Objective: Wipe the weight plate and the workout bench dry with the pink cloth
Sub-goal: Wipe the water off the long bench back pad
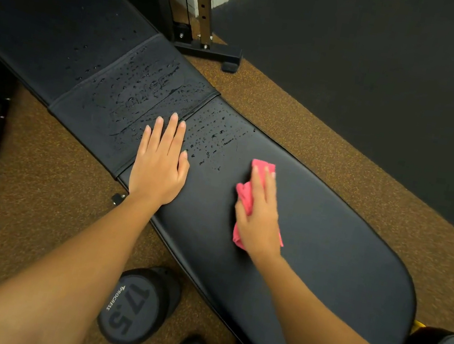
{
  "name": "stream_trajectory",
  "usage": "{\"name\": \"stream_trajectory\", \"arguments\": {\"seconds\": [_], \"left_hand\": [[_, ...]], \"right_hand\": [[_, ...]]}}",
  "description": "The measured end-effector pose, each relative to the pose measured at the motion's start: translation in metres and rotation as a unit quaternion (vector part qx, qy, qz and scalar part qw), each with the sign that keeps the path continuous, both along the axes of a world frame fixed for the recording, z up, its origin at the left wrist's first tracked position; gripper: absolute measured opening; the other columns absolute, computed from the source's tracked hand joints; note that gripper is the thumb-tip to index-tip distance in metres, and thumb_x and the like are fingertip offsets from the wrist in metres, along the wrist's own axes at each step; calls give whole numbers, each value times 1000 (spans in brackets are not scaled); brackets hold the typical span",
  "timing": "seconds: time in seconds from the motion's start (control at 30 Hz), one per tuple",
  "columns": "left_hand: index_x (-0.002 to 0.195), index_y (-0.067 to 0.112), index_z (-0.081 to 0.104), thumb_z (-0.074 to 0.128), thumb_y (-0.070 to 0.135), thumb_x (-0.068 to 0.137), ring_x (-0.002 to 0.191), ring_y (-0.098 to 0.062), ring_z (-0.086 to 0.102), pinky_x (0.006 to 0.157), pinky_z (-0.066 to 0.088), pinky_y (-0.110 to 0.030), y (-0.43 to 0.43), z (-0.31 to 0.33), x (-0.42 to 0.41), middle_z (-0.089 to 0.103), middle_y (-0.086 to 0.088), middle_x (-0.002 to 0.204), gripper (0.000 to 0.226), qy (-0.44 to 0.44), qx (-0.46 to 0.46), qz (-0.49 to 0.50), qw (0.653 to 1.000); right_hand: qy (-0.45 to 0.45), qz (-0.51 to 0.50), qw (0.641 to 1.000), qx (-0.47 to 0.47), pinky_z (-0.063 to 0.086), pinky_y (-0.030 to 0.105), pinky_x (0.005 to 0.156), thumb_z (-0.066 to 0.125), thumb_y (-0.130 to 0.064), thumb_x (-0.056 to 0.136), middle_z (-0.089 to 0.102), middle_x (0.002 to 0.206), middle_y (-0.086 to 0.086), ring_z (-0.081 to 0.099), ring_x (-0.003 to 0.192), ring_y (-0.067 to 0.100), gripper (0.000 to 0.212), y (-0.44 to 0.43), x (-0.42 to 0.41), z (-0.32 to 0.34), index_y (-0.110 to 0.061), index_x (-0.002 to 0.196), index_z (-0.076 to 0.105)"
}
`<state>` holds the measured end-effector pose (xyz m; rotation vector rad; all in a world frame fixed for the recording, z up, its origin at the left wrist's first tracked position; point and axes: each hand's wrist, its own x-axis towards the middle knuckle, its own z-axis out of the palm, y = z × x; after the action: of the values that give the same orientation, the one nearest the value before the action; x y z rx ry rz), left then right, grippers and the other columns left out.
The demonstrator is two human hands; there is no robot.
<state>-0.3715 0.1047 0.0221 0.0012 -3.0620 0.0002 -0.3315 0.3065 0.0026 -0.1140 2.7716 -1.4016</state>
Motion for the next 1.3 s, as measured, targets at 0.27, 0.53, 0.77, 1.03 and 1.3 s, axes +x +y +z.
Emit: {"name": "stream_trajectory", "arguments": {"seconds": [0.27, 0.53, 0.77, 1.03, 1.3], "left_hand": [[147, 7, 21, 18, 32, 94, 142, -34, 17, 116, 12, -45, -1, -1, -1, 19, -12, 155, 59, -10, -7, 1, 1000], [147, 6, 19, 16, 33, 94, 144, -26, 10, 117, -1, -34, -2, 5, 1, 16, -11, 156, 59, 14, 149, -3, 989], [147, 9, 18, 22, 31, 96, 143, -8, -1, 107, -15, -8, -6, 20, 1, 6, -7, 158, 56, 8, 369, 25, 929], [126, 36, 46, 33, 43, 97, 114, 19, 42, 101, 31, -7, 5, 67, 10, 49, 22, 126, 33, -85, 621, 47, 778], [127, 35, 48, 58, 46, 87, 105, 5, 56, 91, 43, -19, -14, 106, -3, 58, 23, 111, 42, -68, 667, 83, 737]], "right_hand": [[-27, -104, 994, 15, 6, 21, 115, 47, -16, 96, 5, 158, -5, -4, 144, 5, 65, 11, 20, -13, -21, 150, 12], [-17, -63, 998, 21, 2, 35, 119, 47, -13, 95, 1, 158, 10, -9, 145, 18, 66, -40, 4, 8, -13, 150, 10], [-56, 35, 994, -85, 2, 24, 117, 45, -22, 98, 8, 158, 4, -2, 145, 14, 58, -81, -17, 35, -15, 149, 19], [-203, -100, 893, -388, 28, 29, 111, 36, -58, 93, 31, 151, -5, 34, 133, 7, 65, -129, -23, 126, -25, 148, 23], [-294, -74, 742, -598, 37, 39, 108, 24, -71, 87, 49, 140, 6, 47, 128, 20, 77, -139, -41, 151, -18, 141, 40]]}}
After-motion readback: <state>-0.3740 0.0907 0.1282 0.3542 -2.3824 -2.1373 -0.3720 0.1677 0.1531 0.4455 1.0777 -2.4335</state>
